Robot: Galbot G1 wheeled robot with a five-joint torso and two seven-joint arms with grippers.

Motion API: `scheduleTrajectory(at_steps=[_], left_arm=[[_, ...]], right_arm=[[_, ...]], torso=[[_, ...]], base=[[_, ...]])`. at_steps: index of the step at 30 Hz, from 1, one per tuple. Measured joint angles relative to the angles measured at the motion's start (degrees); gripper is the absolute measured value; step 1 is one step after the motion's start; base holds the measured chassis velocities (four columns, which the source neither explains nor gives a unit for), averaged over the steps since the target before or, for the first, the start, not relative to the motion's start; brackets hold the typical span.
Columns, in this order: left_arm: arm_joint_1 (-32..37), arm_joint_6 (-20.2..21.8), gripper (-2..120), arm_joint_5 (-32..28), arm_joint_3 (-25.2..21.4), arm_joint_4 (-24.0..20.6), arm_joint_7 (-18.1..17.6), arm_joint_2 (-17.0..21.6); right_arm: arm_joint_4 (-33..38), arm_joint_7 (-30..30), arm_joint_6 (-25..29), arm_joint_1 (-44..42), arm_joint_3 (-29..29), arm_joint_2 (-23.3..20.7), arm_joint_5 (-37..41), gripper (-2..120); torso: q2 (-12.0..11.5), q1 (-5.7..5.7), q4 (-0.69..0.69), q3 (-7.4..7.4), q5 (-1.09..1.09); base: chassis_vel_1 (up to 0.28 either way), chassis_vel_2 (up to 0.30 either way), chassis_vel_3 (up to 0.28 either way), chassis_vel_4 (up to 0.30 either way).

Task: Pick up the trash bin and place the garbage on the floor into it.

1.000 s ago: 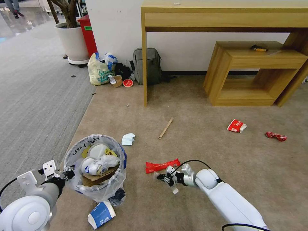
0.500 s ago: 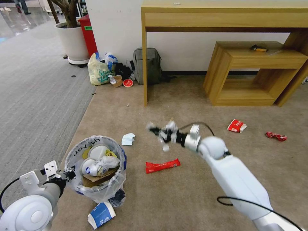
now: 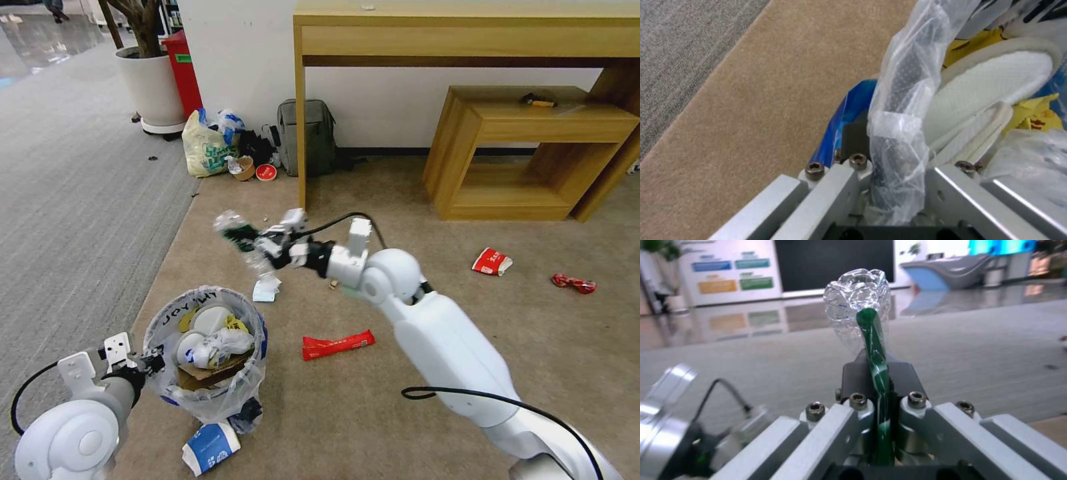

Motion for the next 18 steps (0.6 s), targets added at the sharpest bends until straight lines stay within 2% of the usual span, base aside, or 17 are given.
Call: scheduleTrajectory(at_steps=[8,17,18], left_arm=[[-0.5,0.0,0,0.0,0.6,0.2,0.1,0.1],[-0.6,0.0,0,0.0,0.5,0.1,0.0,-0.3],[-0.6,0.0,0,-0.1,0.4,0.0,-0.1,-0.3]], right_arm=[[-3.4,0.1,1.5,0.8,-7.9,0.4,-4.0,0],[-4.1,-0.2,1.6,0.8,-10.5,0.1,-6.4,0],[-4.1,-0.2,1.6,0.7,-10.6,-0.1,-6.8,4]], torso=[[0.0,0.0,-0.01,0.0,0.01],[0.0,0.0,-0.01,0.0,0.0],[0.0,0.0,-0.01,0.0,0.01]], base=[[0.0,0.0,0.0,0.0],[0.0,0.0,0.0,0.0],[0.0,0.0,0.0,0.0]])
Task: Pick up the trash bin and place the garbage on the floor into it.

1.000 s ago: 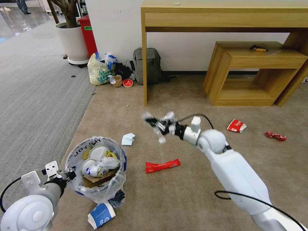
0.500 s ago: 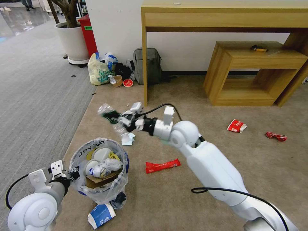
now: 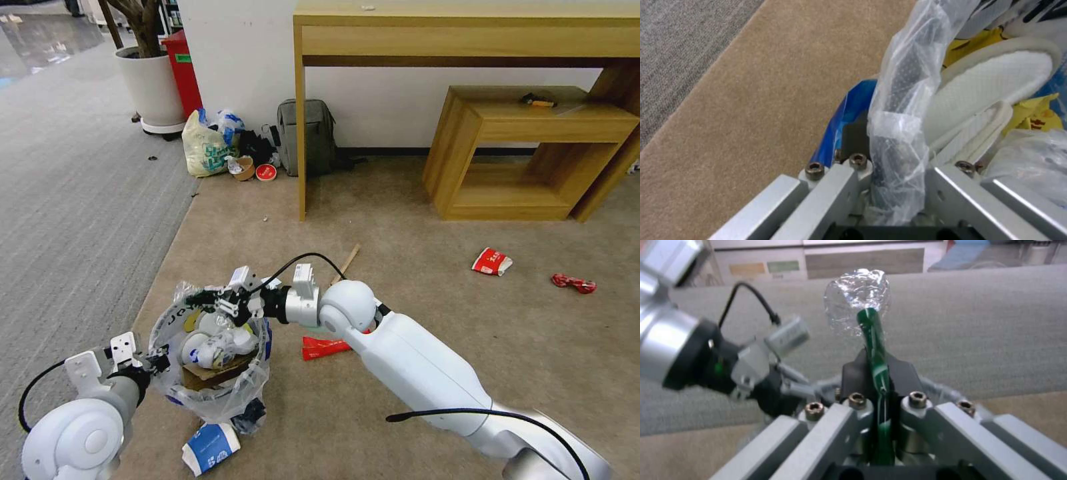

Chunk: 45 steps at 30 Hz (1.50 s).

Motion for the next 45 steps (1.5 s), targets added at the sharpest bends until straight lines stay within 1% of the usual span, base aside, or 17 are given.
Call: scheduleTrajectory(at_steps=[2,3,5,7,8,12,13,14,15,17,18,21,22,24,28,38,45], left_arm=[[0.0,0.0,0,-0.1,-0.2,-0.2,0.0,0.0],[0.0,0.0,0,-0.1,-0.2,-0.2,0.0,0.0],[0.0,0.0,0,-0.2,-0.3,-0.2,0.0,0.0],[0.0,0.0,0,-0.2,-0.3,-0.2,0.0,0.0],[0.0,0.0,0,-0.3,-0.3,-0.3,0.0,0.0],[0.0,0.0,0,-0.4,-0.3,-0.6,0.0,0.0],[0.1,0.0,0,-0.4,-0.4,-0.7,-0.1,0.0],[0.2,0.0,0,-0.5,-0.5,-0.8,-0.1,0.0],[0.2,0.0,0,-0.5,-0.5,-0.8,-0.1,0.0],[0.4,0.0,0,-0.6,-0.9,-1.0,-0.1,0.1],[0.4,0.0,0,-0.6,-0.9,-1.0,-0.1,0.1],[0.5,0.0,0,-0.7,-1.3,-1.0,-0.1,0.0],[0.5,0.0,0,-0.7,-1.3,-1.0,-0.1,0.0],[0.5,0.0,0,-0.7,-1.3,-1.0,0.0,-0.2],[0.4,0.0,0,-0.6,-1.0,-1.0,0.0,-0.4],[0.5,0.0,0,-0.6,-1.1,-1.1,0.0,-0.5],[0.4,0.0,0,-0.3,-1.1,-1.0,0.6,-0.8]], right_arm=[[0.3,0.3,0.2,-0.3,-0.2,-0.5,-0.5,14],[0.3,0.3,0.2,-0.3,-0.2,-0.5,-0.5,14],[1.1,0.7,0.2,-0.7,-0.2,-1.1,-0.6,23],[1.4,1.0,0.2,-0.8,-0.2,-1.4,-0.6,25],[1.6,1.2,0.2,-0.9,-0.2,-1.5,-0.6,34],[1.7,2.2,0.2,-1.1,0.3,-1.6,-0.6,47],[1.8,2.7,0.2,-1.1,0.6,-1.6,-0.6,50],[2.0,3.3,0.1,-1.2,1.1,-1.6,-0.6,57],[2.0,3.3,0.1,-1.2,1.1,-1.6,-0.6,57],[2.6,4.2,-0.2,-1.6,2.4,-1.8,-0.5,68],[2.6,4.2,-0.2,-1.6,2.4,-1.8,-0.5,68],[4.0,5.1,-0.7,-2.3,5.0,-2.5,0.0,83],[4.0,5.1,-0.7,-2.3,5.0,-2.5,0.0,83],[4.7,5.6,-1.1,-2.7,5.8,-3.3,0.8,92],[4.3,5.6,-1.2,-2.7,5.4,-3.4,0.9,100],[0.0,6.2,-0.9,-1.7,2.8,-1.3,-0.1,100],[-1.7,9.4,-0.9,-1.4,3.0,-1.4,-0.8,100]], torso=[[0.0,0.0,0.0,0.0,0.0],[0.0,0.0,0.0,0.0,0.0],[0.0,0.0,0.0,0.0,0.0],[0.0,0.0,0.0,0.0,0.0],[0.0,0.0,0.0,0.0,0.0],[0.0,0.0,0.0,0.0,0.0],[0.0,0.0,0.0,0.0,0.0],[0.0,0.0,0.0,0.0,0.01],[0.0,0.0,0.0,0.0,0.01],[0.0,0.0,0.0,0.0,0.01],[0.0,0.0,0.0,0.0,0.01],[0.0,0.0,0.0,0.0,0.01],[0.0,0.0,0.0,0.0,0.01],[0.0,0.0,-0.01,0.0,0.01],[0.0,0.0,-0.01,0.0,0.01],[0.0,0.0,0.01,0.0,0.0],[0.0,0.0,0.0,0.0,0.01]], base=[[0.0,0.0,0.0,0.0],[0.0,0.0,0.0,0.0],[0.0,0.0,0.0,0.0],[0.0,0.0,0.0,0.0],[0.0,0.0,0.0,0.0],[0.0,0.0,0.0,0.0],[0.0,0.0,0.0,0.0],[0.0,0.0,0.0,0.0],[0.0,0.0,0.0,0.0],[0.0,0.0,0.0,0.0],[0.0,0.0,0.0,0.0],[0.0,0.0,0.0,0.0],[0.0,0.0,0.0,0.0],[0.0,0.0,0.0,0.0],[0.0,0.0,0.0,0.0],[0.0,0.0,0.0,0.0],[0.0,0.0,0.0,0.0]])
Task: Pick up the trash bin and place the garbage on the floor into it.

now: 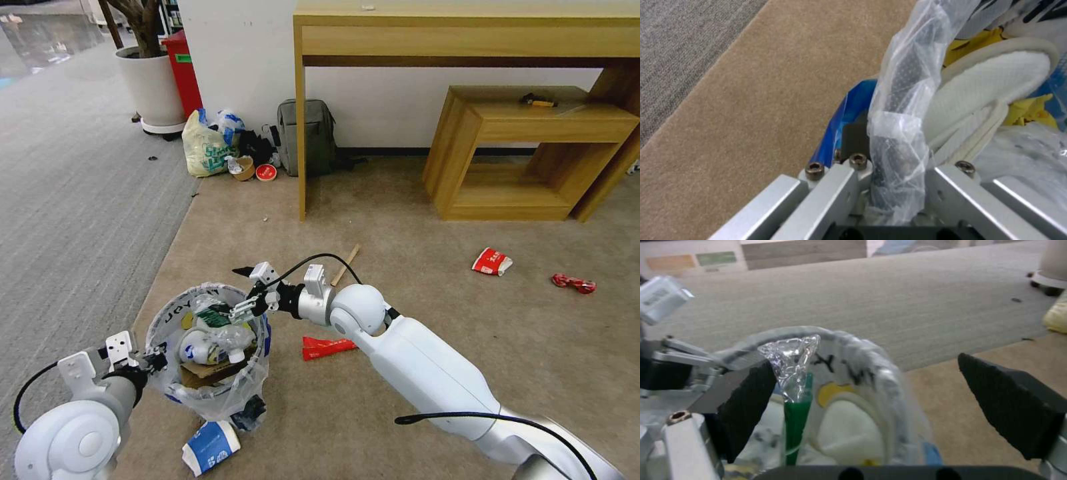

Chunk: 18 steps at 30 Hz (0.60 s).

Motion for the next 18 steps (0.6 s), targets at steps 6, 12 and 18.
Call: scheduleTrajectory(at_steps=[6,12,18], left_arm=[[-0.2,0.0,0,0.1,0.0,0.3,0.2,-0.1],[-0.1,0.0,0,0.1,-0.4,0.3,0.4,-0.2],[0.0,0.0,0,0.2,-0.9,0.4,1.0,-0.3]], right_arm=[[1.1,0.6,-0.1,0.1,0.8,-0.9,-0.1,100],[0.5,0.9,-0.2,0.2,1.1,-1.2,-0.3,100],[1.1,-2.4,0.3,-0.3,0.9,-2.0,-0.7,100]], torso=[[0.0,0.0,-0.01,0.0,0.0],[0.0,0.0,0.0,0.0,0.0],[0.0,0.0,-0.01,0.0,0.0]], base=[[0.0,0.0,0.0,0.0],[0.0,0.0,0.0,0.0],[0.0,0.0,0.0,0.0]])
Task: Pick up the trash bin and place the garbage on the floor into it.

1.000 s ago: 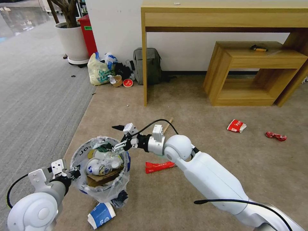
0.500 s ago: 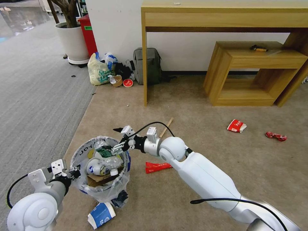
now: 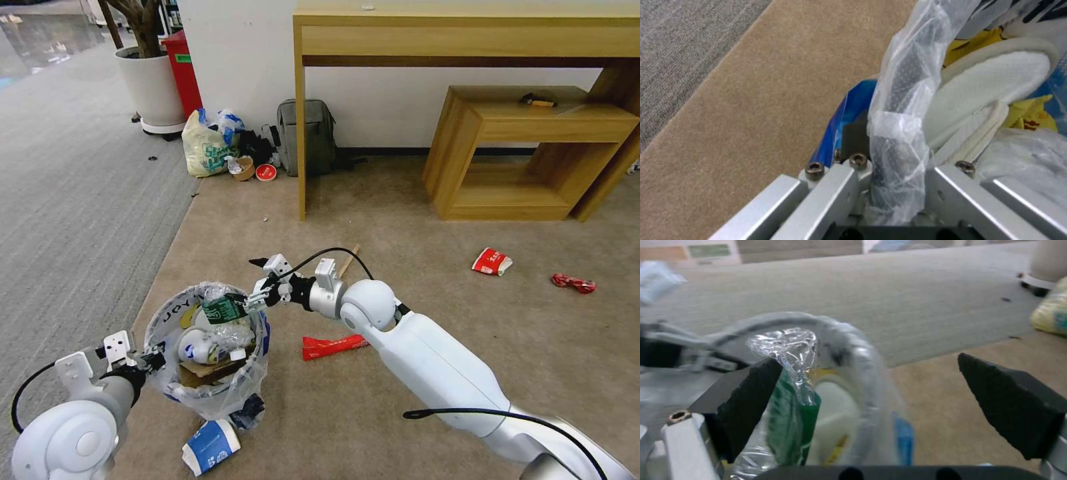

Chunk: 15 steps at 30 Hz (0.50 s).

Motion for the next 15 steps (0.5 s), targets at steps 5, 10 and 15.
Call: scheduleTrajectory(at_steps=[5,10,15], left_arm=[[-0.3,0.0,0,0.0,0.1,0.1,0.0,-0.1],[-0.3,0.0,0,-0.1,-0.2,0.1,0.1,0.1],[-0.5,0.0,0,-0.1,-0.2,0.4,0.2,0.0]], right_arm=[[0.8,-3.5,0.2,-0.3,-0.5,-0.2,-1.0,100],[0.8,-5.0,0.6,-0.7,-0.4,-1.3,-4.7,100],[1.6,-7.4,1.9,-1.1,0.2,-3.6,-8.7,100]], torso=[[0.0,0.0,0.01,0.0,0.0],[0.0,0.0,0.01,0.0,0.0],[0.0,0.0,0.01,0.0,0.0]], base=[[0.0,0.0,0.0,0.0],[0.0,0.0,0.0,0.0],[0.0,0.0,0.0,0.0]])
